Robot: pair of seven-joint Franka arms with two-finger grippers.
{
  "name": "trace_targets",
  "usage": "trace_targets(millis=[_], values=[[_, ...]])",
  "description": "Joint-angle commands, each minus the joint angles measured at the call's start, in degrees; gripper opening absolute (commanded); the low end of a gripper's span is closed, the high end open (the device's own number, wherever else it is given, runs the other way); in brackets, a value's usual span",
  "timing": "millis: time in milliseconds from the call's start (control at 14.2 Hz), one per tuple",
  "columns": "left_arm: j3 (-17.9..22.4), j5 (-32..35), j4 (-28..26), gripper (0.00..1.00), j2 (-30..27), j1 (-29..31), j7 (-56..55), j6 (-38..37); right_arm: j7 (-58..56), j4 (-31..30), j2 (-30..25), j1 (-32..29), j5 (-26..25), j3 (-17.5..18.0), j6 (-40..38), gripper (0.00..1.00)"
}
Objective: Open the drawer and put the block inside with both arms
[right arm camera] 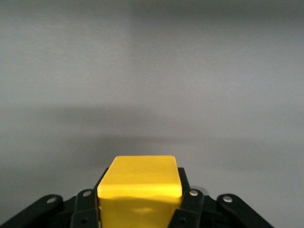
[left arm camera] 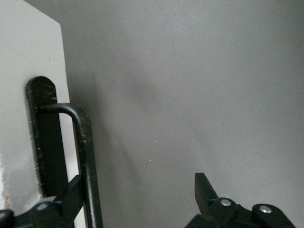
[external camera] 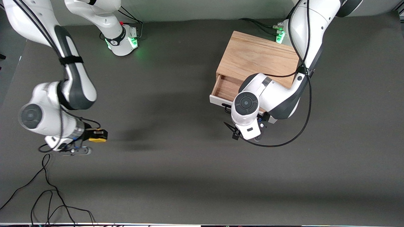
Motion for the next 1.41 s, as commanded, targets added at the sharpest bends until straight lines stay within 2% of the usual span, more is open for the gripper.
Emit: trace_targets(millis=[0, 211, 351, 492, 632, 773, 914, 1124, 1335], values=[[0.4, 2.2, 6.3, 1.00, 3.2, -0.8, -1.0, 2.4, 0.9, 13.1, 1.1, 0.7, 0.8, 0.0, -12.8, 0.17], [1.0, 2.3, 7.8, 1.00, 3.2, -0.8, -1.0, 4.7, 3.2, 21.9, 1.3, 1.0, 1.4, 0.5, -22.1, 0.17], [1.2, 4.1, 9.8, 1.00, 3.2, -0.7, -1.0, 4.8, 6.7, 26.6, 1.3, 1.0, 1.5, 3.5, -27.1, 0.17], [1.2, 6.6, 12.3, 1.00, 2.1, -0.3, -0.1, 3.9, 14.6, 28.5, 1.3, 1.0, 1.4, 8.7, -29.0, 0.17], [1.1, 8.9, 15.3, 1.00, 0.1, 1.4, 6.3, 0.4, 24.9, 29.5, 1.9, 1.0, 1.1, 15.5, -28.6, 0.17], [0.5, 6.8, 15.8, 1.00, -3.6, 4.9, 17.3, -7.5, 34.1, 32.5, 4.4, 1.1, 0.8, 22.3, -28.1, 0.17], [0.8, 2.1, 15.3, 1.00, -7.8, 8.9, 28.0, -12.9, 41.1, 34.2, 6.7, 2.3, 0.7, 27.7, -24.8, 0.17], [0.7, -5.8, 15.0, 1.00, -12.8, 16.7, 47.5, -22.0, 48.8, 34.9, 9.4, 9.6, 0.5, 28.1, -17.8, 0.17], [0.7, -8.3, 13.6, 1.00, -17.2, 23.5, 65.4, -29.0, 57.4, 38.8, 15.7, 19.3, -5.1, 28.1, -13.7, 0.17]])
